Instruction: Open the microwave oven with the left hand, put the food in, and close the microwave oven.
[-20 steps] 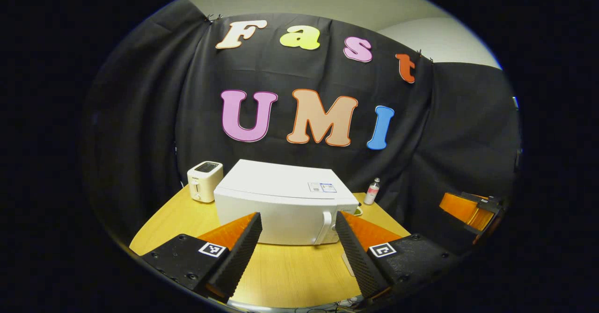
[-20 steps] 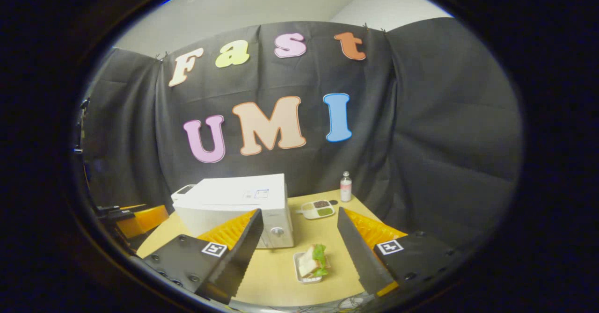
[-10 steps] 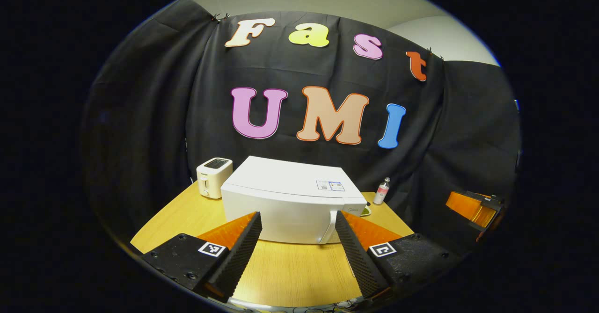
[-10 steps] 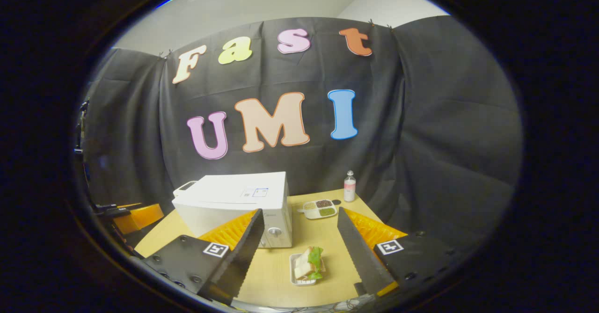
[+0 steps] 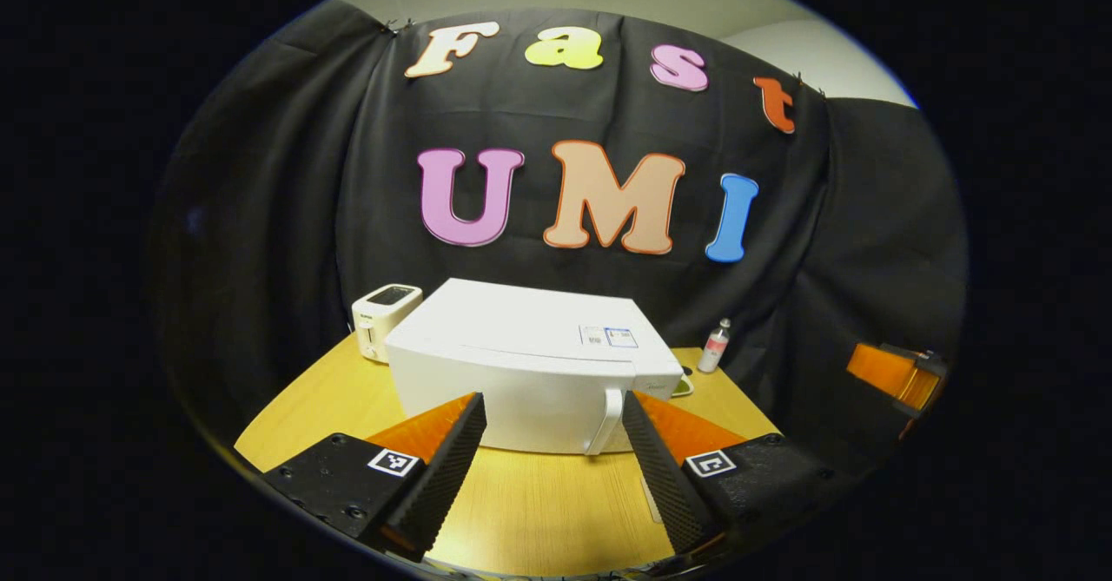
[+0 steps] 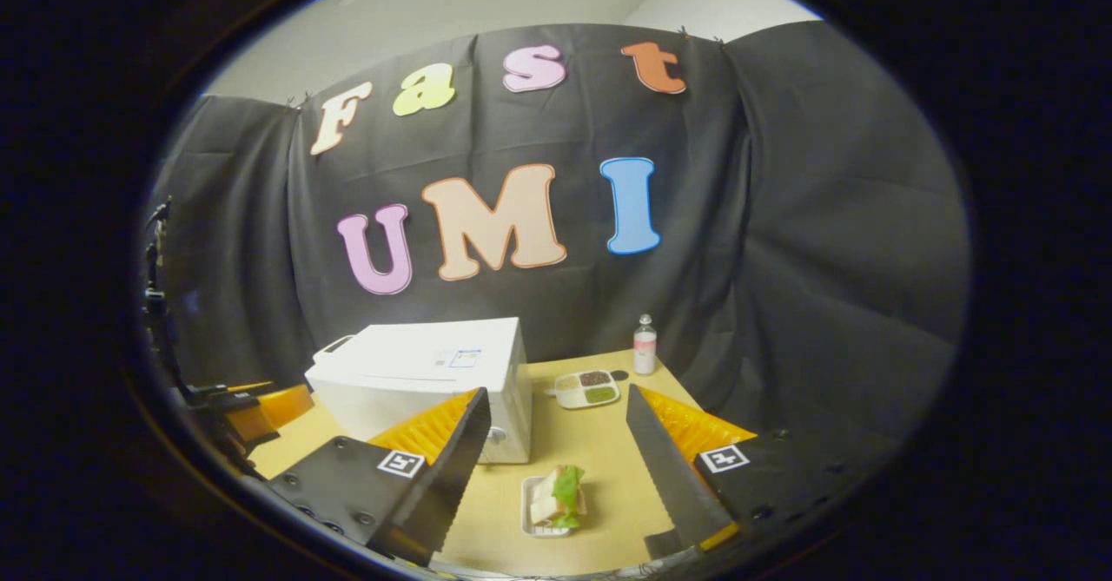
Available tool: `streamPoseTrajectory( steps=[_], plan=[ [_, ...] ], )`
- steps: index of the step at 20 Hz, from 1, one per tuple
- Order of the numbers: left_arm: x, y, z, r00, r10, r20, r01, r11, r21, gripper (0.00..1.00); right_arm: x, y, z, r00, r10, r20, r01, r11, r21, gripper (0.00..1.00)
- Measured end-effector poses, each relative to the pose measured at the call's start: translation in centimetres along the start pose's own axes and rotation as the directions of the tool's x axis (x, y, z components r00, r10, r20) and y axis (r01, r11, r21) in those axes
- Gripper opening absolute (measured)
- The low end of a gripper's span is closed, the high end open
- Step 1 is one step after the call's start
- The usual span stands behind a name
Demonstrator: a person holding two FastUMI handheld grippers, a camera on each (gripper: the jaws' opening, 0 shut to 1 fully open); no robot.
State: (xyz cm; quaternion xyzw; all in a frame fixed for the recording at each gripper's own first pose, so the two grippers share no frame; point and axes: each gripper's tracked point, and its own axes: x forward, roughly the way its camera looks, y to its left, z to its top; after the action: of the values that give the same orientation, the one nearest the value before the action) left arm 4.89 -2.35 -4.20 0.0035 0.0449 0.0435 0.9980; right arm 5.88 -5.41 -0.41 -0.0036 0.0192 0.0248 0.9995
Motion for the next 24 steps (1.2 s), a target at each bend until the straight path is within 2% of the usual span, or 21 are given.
streamPoseTrajectory(
  steps=[4,10,11,12,17,19,20,21,24],
  plan=[
    [2.4,-1.7,-3.0,0.996,-0.035,-0.077,0.035,0.999,-0.002,0.96,0.4,-1.4,-0.5,1.000,-0.024,-0.014,0.024,1.000,0.015,0.98],
    [6.7,-3.8,-9.2,0.973,-0.103,-0.205,0.107,0.994,0.007,0.96,0.1,-4.2,-1.2,0.996,-0.087,-0.031,0.088,0.996,0.019,0.98],
    [7.5,-4.0,-10.2,0.969,-0.108,-0.224,0.111,0.994,0.003,0.96,0.0,-4.7,-1.4,0.995,-0.097,-0.036,0.098,0.995,0.018,0.93],
    [8.3,-4.2,-11.3,0.963,-0.113,-0.246,0.117,0.993,-0.001,0.96,-0.2,-5.1,-1.5,0.993,-0.107,-0.041,0.108,0.994,0.018,0.93],
    [11.9,-4.5,-15.9,0.932,-0.113,-0.344,0.113,0.993,-0.020,0.95,-0.7,-6.5,-2.2,0.989,-0.138,-0.057,0.139,0.990,0.027,0.93],
    [13.4,-4.6,-16.7,0.930,-0.105,-0.351,0.100,0.994,-0.033,0.85,-0.8,-6.6,-2.5,0.988,-0.140,-0.068,0.143,0.989,0.034,0.93],
    [14.1,-4.9,-17.0,0.927,-0.112,-0.357,0.101,0.994,-0.049,0.84,-0.8,-6.6,-2.8,0.987,-0.139,-0.075,0.142,0.989,0.037,0.93],
    [14.8,-5.1,-17.2,0.926,-0.117,-0.359,0.103,0.993,-0.057,0.85,-0.9,-6.6,-2.8,0.987,-0.138,-0.079,0.142,0.989,0.038,0.98],
    [16.8,-5.2,-17.5,0.928,-0.101,-0.360,0.092,0.995,-0.041,0.82,-0.9,-6.6,-3.2,0.986,-0.135,-0.093,0.139,0.990,0.035,0.98]
  ],
)
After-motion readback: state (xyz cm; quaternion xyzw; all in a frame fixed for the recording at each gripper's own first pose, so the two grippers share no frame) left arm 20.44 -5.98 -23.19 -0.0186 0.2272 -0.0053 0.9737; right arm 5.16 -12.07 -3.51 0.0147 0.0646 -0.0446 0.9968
